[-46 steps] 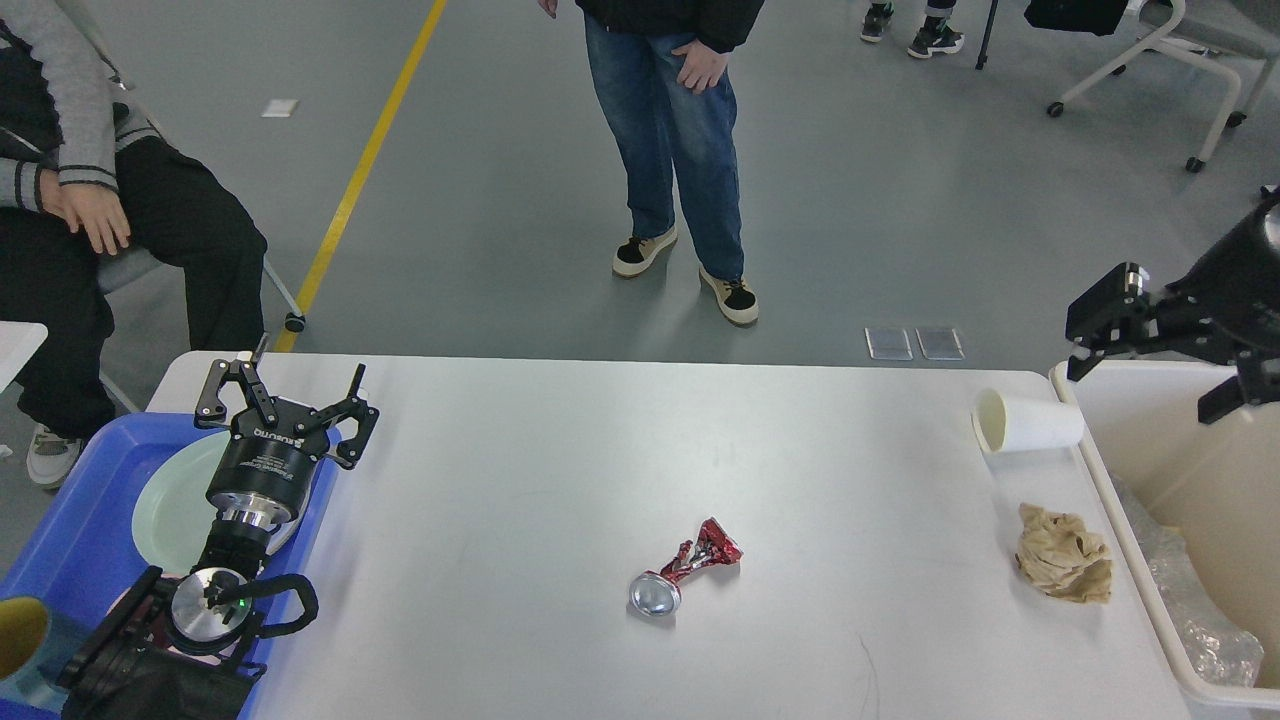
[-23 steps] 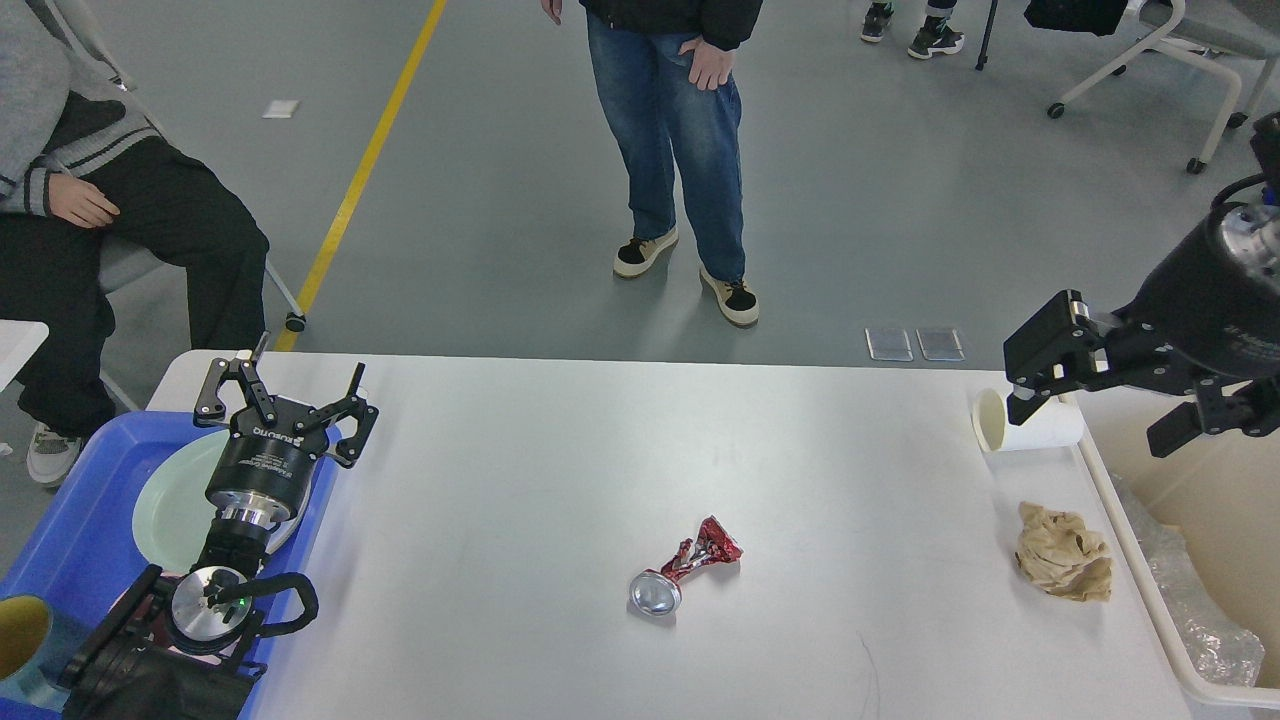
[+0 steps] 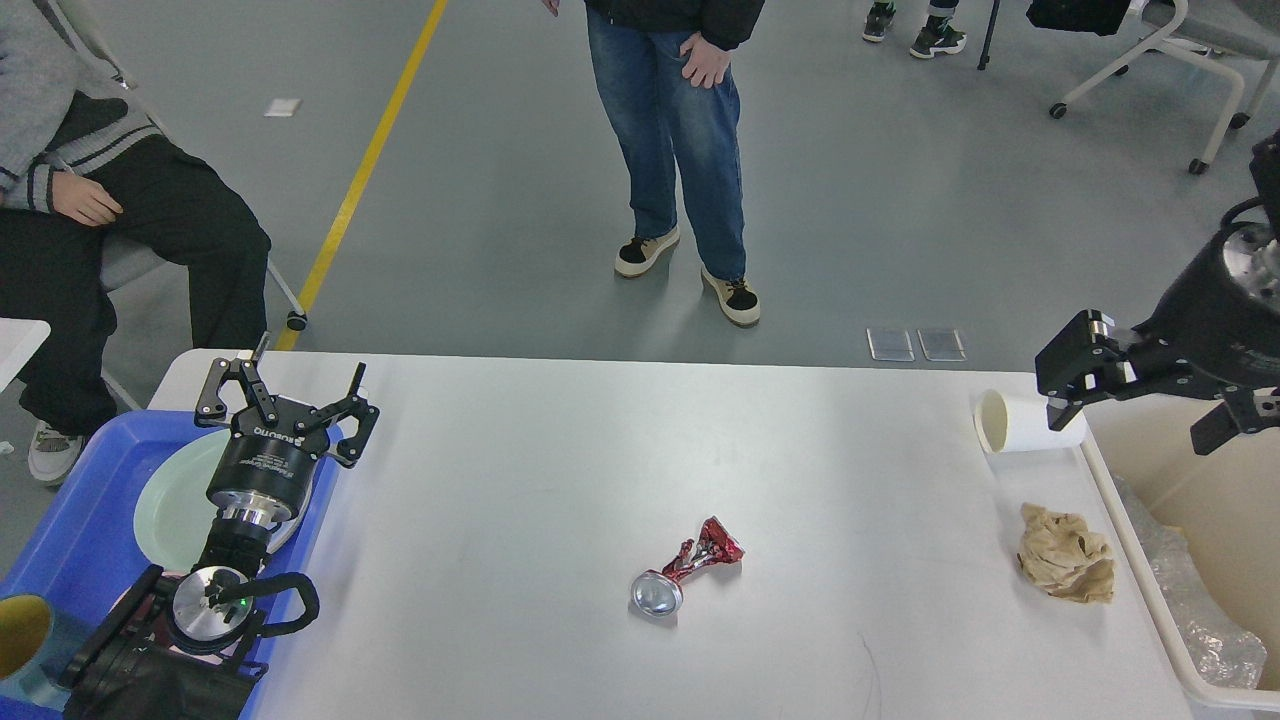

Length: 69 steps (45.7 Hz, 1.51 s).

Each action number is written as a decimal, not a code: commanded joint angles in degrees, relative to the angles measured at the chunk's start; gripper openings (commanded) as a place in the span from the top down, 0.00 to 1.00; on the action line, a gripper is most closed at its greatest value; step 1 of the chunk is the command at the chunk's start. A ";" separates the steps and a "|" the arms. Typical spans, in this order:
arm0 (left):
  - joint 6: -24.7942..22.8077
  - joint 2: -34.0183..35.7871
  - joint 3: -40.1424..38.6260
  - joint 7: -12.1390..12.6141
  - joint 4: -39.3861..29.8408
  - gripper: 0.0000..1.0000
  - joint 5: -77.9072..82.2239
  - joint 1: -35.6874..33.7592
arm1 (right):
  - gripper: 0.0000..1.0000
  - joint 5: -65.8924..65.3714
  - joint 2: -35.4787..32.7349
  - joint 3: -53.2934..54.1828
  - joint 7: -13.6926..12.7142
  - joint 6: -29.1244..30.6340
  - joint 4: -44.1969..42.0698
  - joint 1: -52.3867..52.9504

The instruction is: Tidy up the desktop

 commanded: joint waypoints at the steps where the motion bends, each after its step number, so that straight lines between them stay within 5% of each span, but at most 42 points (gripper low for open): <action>1: -0.02 0.00 0.00 -0.08 0.00 0.04 0.00 0.00 | 0.03 -0.49 -2.22 -1.15 0.15 -6.00 -0.25 -4.84; 13: -0.02 0.00 0.00 0.00 0.00 0.04 0.00 0.00 | 0.03 -5.59 -3.81 2.97 3.75 -12.95 -10.34 -26.01; 20: 0.06 0.00 0.00 0.01 0.00 0.04 0.00 0.00 | 0.03 -5.59 -2.49 7.99 3.84 -16.20 -22.91 -41.75; 39: -0.03 0.00 0.00 0.01 0.00 0.04 0.00 0.00 | 0.03 -5.50 -1.70 19.77 3.84 -16.90 -42.69 -64.86; 69: -0.03 0.00 0.00 0.01 0.00 0.04 0.00 0.00 | 0.00 -4.45 2.26 25.83 3.67 -30.17 -47.27 -74.37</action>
